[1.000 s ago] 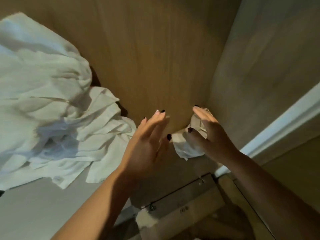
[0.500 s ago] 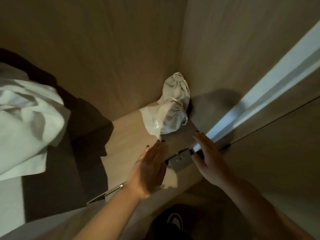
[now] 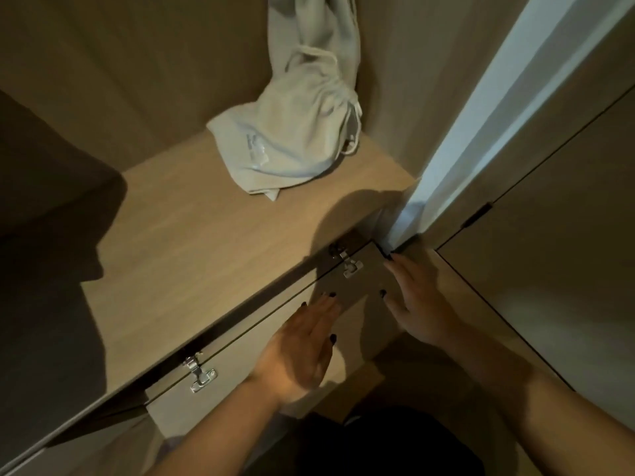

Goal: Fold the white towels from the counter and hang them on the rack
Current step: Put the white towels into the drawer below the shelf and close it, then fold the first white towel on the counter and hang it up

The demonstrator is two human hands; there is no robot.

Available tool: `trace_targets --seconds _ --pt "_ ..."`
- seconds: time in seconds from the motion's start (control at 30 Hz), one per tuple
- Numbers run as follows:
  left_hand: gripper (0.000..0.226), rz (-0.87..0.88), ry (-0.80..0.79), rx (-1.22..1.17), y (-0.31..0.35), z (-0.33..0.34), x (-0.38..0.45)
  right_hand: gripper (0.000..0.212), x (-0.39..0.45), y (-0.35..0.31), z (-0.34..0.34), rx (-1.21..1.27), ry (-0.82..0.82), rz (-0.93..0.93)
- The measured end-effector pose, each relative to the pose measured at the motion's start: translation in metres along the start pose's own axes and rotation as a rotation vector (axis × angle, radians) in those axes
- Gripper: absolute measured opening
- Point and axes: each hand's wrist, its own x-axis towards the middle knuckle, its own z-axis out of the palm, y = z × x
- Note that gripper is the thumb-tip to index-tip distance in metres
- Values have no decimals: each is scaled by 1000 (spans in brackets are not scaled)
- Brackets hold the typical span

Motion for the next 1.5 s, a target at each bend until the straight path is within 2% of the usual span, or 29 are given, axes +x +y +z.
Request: trace_targets --seconds 0.2,0.37,0.47,0.5,0.63,0.73,0.87,0.97,1.03,1.13,1.2,1.27,1.4,1.5 --pt "63 -48 -98 -49 -40 106 29 56 14 69 86 -72 -40 88" --pt "71 -126 -173 -28 -58 183 41 64 11 104 151 -30 -110 239" --pt "77 -169 -213 8 -60 211 41 70 6 115 187 77 -134 368" --pt "82 -190 -223 10 -61 223 40 73 3 117 199 157 -119 418" --pt "120 -235 -70 125 -71 268 34 86 -9 116 256 366 39 549" --pt "112 -257 -226 181 -78 295 24 92 -19 100 284 409 200 662" --pt "103 -223 -212 315 -79 311 23 83 -21 91 304 619 333 796" --pt "107 -171 -118 341 -83 319 24 54 -16 98 313 799 410 905" --pt "112 -158 -97 312 -83 321 23 35 -15 98 311 1022 386 1010" --pt "110 -165 -179 423 -83 322 23 28 -17 98 307 1240 261 1141" --pt "108 -187 -258 446 -78 319 26 18 -18 103 306 1289 217 1146" --pt "104 -185 -271 429 -76 318 23 14 -21 108 309 1321 216 1136" --pt "98 -124 -251 429 -70 310 15 10 -34 107 304 1369 327 1129" --pt "96 -91 -273 389 -57 295 7 6 -46 101 284 1389 345 1092"
